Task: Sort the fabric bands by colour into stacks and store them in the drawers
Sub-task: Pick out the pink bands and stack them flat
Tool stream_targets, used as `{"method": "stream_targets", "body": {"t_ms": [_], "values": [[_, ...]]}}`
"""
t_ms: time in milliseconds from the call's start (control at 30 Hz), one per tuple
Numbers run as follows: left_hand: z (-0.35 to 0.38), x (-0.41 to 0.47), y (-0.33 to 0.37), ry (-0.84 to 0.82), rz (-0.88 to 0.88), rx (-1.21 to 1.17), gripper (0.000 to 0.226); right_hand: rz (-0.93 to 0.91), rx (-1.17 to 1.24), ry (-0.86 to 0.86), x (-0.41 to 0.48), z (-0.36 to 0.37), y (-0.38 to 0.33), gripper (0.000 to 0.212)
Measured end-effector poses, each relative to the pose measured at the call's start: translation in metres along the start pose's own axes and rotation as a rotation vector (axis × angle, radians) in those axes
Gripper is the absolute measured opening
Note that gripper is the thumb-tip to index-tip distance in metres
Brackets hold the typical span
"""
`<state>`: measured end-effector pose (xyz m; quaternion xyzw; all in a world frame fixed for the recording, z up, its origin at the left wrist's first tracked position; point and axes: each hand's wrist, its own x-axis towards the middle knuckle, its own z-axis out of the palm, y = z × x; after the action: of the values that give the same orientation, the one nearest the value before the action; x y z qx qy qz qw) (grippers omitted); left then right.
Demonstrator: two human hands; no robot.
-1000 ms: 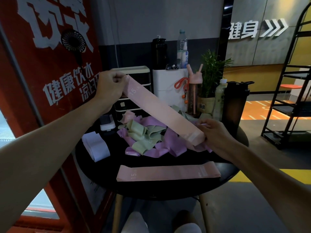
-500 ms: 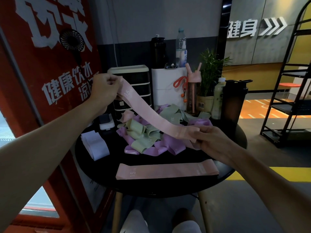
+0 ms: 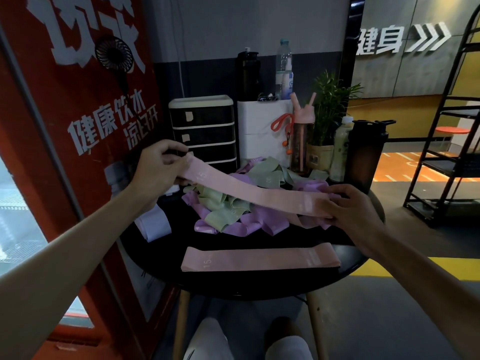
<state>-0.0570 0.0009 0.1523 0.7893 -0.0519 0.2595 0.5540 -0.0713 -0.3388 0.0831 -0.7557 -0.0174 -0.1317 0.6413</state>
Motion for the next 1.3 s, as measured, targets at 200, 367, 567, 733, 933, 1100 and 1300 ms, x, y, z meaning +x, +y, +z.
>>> {"method": "stream_targets", "body": {"t_ms": [200,367,567,733,933,1100,1300], "values": [[0.001,-0.043,-0.047,-0.039,-0.01,0.124,0.02,-0.048,-0.125,-0.045,-0.013,-0.01,0.026,0.026],[0.004,-0.085,-0.08,-0.058,-0.011,0.227,0.021,-0.08,-0.25,-0.026,-0.022,-0.013,0.058,0.022],[0.01,-0.108,-0.096,-0.018,-0.042,0.212,0.02,-0.2,-0.276,0.008,-0.034,-0.012,0.076,0.011],[0.013,-0.115,-0.107,0.007,-0.025,0.216,0.022,-0.249,-0.34,0.018,-0.036,-0.011,0.087,0.012],[0.014,-0.119,-0.117,0.03,-0.006,0.23,0.023,-0.242,-0.413,0.032,-0.038,-0.009,0.094,0.015],[0.015,-0.12,-0.118,0.022,-0.012,0.239,0.019,-0.259,-0.509,0.022,-0.044,-0.009,0.092,0.016],[0.015,-0.122,-0.113,-0.008,0.027,0.307,0.023,-0.282,-0.511,0.006,-0.047,-0.009,0.088,0.009]]}}
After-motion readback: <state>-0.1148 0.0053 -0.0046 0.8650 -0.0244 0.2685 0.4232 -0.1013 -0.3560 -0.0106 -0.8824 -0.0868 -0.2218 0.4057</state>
